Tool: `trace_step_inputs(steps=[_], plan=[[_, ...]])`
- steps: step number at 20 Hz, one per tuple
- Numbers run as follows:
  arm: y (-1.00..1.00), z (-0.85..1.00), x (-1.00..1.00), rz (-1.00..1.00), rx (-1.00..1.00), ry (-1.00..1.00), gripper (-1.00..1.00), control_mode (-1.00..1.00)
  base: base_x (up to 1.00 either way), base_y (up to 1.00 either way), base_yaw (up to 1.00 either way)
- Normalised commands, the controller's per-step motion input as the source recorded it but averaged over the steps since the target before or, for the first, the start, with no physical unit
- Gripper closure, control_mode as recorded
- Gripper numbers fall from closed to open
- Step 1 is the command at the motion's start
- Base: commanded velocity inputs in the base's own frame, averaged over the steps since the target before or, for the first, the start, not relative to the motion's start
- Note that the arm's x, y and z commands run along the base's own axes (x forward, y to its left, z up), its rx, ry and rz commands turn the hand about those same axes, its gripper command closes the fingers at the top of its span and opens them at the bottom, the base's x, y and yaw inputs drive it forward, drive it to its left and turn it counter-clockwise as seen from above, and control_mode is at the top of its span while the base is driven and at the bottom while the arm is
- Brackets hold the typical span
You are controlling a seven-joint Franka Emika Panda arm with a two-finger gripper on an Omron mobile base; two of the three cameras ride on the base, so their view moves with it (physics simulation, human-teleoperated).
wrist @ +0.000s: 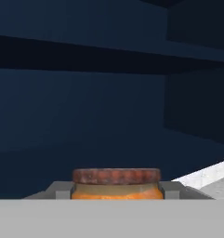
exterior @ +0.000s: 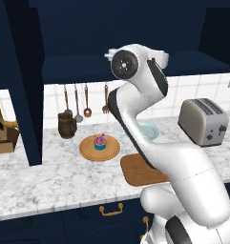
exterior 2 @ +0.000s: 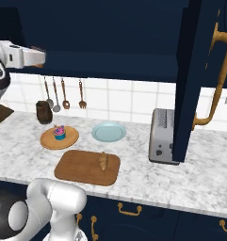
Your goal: From the different types of pastries on the counter, select a croissant and place it on the cutting board. Then retrieve a jar of jam from the cabinet and place it alongside the croissant on the cutting board.
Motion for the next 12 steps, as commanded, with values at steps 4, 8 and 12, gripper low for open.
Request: trace_step_inputs(steps=[4, 8, 12], plan=[[-0.53, -0.01, -0.97, -0.35, 0.0, -0.08, 1.0, -1.0, 0.0, 0.0, 0.0], [-0.39, -0.23, -0.92, -0.33, -0.01, -0.04, 1.0, -1.0, 0.0, 0.0, 0.0], [-0.3, -0.9, -0.63, -0.3, -0.07, -0.03, 1.0, -1.0, 0.0, 0.0, 0.0]])
